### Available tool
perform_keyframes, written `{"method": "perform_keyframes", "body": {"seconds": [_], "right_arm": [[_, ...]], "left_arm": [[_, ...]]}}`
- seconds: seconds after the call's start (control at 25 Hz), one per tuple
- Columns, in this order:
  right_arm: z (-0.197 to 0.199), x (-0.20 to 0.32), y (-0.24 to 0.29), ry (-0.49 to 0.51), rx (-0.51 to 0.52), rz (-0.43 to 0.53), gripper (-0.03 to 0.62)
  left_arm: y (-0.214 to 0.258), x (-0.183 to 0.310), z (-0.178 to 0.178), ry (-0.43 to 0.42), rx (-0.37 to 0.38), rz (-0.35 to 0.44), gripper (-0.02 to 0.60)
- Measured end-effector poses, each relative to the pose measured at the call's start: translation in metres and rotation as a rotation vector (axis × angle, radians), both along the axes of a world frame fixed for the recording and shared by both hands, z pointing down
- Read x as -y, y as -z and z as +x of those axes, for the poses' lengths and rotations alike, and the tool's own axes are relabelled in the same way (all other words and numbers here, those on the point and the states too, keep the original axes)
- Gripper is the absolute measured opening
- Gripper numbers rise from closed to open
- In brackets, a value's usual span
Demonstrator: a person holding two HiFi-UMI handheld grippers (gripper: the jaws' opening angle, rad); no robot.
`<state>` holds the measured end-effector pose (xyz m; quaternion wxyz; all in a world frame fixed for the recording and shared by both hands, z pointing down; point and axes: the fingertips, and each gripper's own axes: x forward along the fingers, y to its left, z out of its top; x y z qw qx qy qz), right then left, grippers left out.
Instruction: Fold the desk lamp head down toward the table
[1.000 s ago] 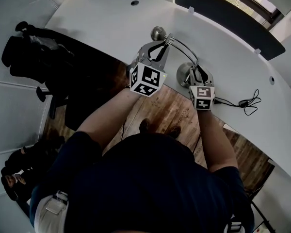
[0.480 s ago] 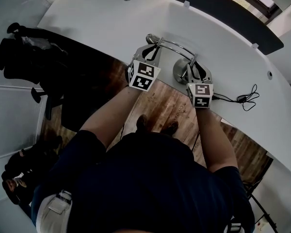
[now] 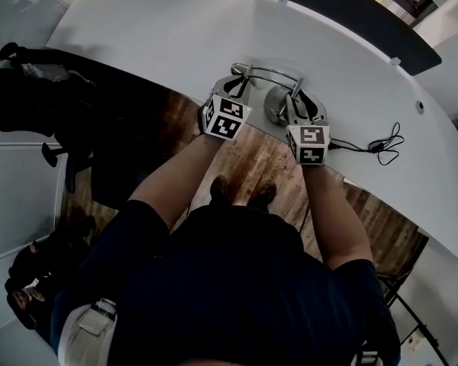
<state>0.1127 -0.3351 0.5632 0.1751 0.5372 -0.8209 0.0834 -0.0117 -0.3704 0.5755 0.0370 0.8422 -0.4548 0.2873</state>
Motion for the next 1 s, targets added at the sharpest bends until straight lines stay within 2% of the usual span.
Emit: {"method": "perform_keyframes", "body": {"seconds": [0.28,1.0], "right_arm": [[0.001,0.001,-0.001,-0.005,-0.009,-0.004,0.115],[0.0,0.001,-0.001,-0.009,-0.028,-0.013,0.115]], "left_arm": [[-0.019,-0.004,0.012,-0.043,0.044,-0.035,0.046],[-0.046,-0.011,0.032,-0.053,0.001,-0.112,0.048]]}}
